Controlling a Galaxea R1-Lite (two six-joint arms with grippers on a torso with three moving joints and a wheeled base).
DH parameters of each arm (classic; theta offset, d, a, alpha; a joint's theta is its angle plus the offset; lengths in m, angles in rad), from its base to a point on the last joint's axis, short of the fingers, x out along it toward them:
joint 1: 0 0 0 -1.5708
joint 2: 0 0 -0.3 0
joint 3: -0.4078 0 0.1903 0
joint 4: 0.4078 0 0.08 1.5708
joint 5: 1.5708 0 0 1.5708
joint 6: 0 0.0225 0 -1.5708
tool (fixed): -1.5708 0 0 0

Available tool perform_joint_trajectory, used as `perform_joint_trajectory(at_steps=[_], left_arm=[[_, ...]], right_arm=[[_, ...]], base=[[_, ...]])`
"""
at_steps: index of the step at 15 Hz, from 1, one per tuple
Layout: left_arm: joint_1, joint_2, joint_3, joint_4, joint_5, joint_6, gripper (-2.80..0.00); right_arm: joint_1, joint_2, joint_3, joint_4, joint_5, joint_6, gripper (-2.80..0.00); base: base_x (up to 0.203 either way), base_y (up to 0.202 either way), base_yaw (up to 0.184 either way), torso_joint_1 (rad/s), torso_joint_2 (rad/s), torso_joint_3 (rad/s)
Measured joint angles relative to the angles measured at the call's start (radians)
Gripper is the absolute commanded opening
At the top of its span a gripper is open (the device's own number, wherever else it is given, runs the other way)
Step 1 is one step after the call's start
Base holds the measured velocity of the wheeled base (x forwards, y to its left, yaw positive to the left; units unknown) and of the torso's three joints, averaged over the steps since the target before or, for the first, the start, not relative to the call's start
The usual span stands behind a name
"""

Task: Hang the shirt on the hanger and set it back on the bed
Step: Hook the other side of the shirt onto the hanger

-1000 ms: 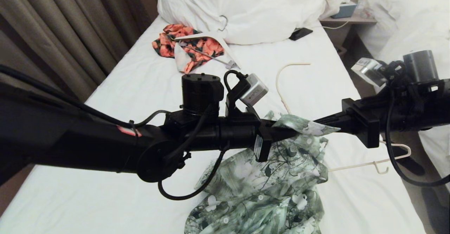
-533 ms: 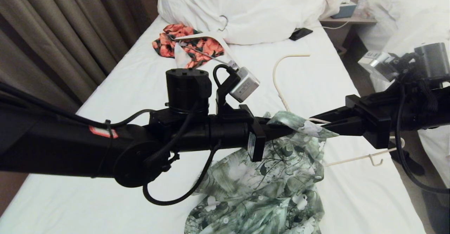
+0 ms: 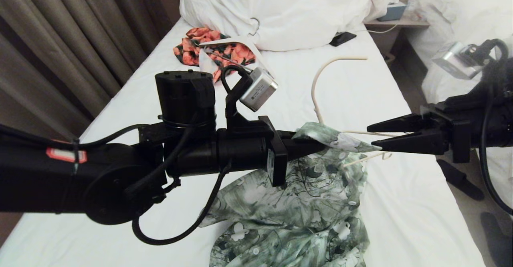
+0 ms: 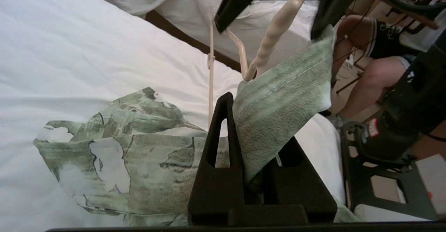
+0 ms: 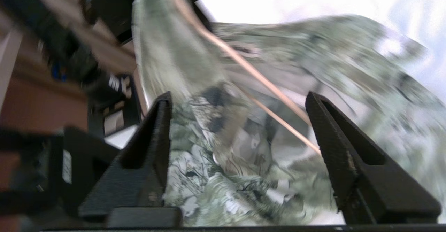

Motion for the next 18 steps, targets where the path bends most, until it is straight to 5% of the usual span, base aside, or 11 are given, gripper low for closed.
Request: perform_joint_trajectory(at_steps=[5, 6, 11, 15, 18], left_arm=[[0.012, -0.047, 0.021, -0.001, 0.024, -0.011, -2.8], [0.022, -0.051, 0.021, -0.001, 0.03, -0.011, -2.8], [0.053, -0.065, 0.027, -0.004, 0.031, -0.022, -2.8], [0.074, -0.105, 0.033, -0.002, 0.033, -0.065, -2.8], [0.089, -0.139, 0.053, -0.001, 0.035, -0.076, -2.8]], right_arm=[[-0.016, -0.054, -0.048, 0.001, -0.206, 0.295, 0.0], [-0.021, -0.06, -0.053, 0.004, -0.256, 0.329, -2.8], [-0.03, -0.083, -0.156, 0.214, -0.377, 0.406, -2.8], [-0.014, -0.1, -0.169, 0.506, -0.535, 0.257, -2.8], [0.001, -0.095, -0.12, 0.517, -0.565, 0.254, -2.8]], base=[[0.0, 0.0, 0.0, 0.0, 0.0, 0.0], [0.0, 0.0, 0.0, 0.0, 0.0, 0.0], [0.0, 0.0, 0.0, 0.0, 0.0, 0.0], [0.0, 0.0, 0.0, 0.0, 0.0, 0.0], [0.0, 0.0, 0.0, 0.0, 0.0, 0.0]])
